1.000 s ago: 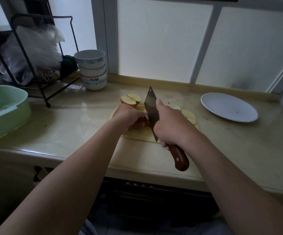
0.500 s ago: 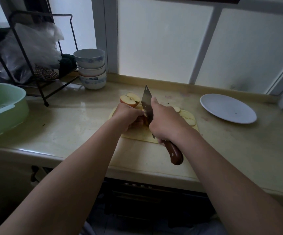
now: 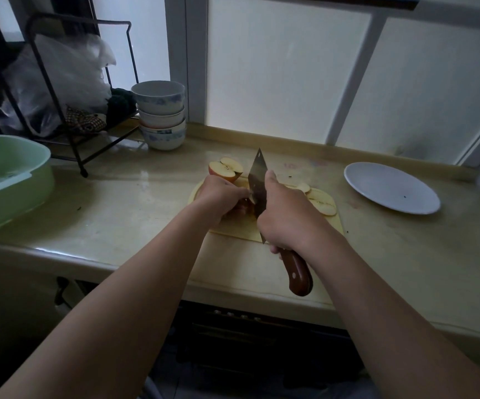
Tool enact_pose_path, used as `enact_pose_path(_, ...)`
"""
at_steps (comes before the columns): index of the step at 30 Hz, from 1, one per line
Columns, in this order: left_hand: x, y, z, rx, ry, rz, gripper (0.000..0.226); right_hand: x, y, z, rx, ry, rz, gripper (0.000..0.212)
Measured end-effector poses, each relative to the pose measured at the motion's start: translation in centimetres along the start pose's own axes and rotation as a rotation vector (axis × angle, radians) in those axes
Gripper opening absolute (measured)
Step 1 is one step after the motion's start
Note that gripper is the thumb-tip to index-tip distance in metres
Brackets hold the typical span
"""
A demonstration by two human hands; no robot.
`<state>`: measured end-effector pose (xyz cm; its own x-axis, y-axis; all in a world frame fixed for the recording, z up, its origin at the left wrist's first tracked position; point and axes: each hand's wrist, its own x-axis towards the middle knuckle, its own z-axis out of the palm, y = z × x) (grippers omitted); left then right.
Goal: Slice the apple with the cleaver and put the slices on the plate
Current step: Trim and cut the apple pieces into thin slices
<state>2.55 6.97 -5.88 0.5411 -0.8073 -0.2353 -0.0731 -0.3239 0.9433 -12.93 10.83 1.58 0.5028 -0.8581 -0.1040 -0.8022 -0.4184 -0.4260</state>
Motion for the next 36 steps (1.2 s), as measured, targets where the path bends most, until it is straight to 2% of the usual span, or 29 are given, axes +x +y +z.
enact_pose_path(5,0.0,0.1,0.2,-0.016,-0.017,0.012,0.023,1.0,0.2,0.9,-0.029,-0.033,0.028,0.100)
enact_pose_path(13,-0.6,-0.1,0.0,0.009,-0.014,0.073,0.018,2.9,-0.2,-0.6,-0.042,-0.106,0.019,0.084)
enact_pose_path(18,-0.7,-0.4,-0.2,0.004,-0.059,0.086,0.016,2.1,0.3,-0.6,0.002,-0.127,0.018,0.093)
enact_pose_path(21,-0.5,-0.7,-0.4,-0.013,-0.041,0.066,0.014,1.1,0.9,-1.5,0.074,-0.146,0.037,0.082)
enact_pose_path(23,-0.4,-0.9,-0.6,-0.014,-0.036,0.062,0.015,0.5,1.3,-1.9,0.129,-0.124,0.047,0.078)
enact_pose_path(28,-0.6,-0.8,-0.6,0.002,-0.039,0.059,0.014,0.2,1.9,-0.9,0.236,-0.033,0.057,0.090)
enact_pose_path(36,-0.4,-1.0,-0.6,0.117,-0.073,0.112,0.007,0.7,2.3,-1.0,0.256,0.063,0.010,0.093)
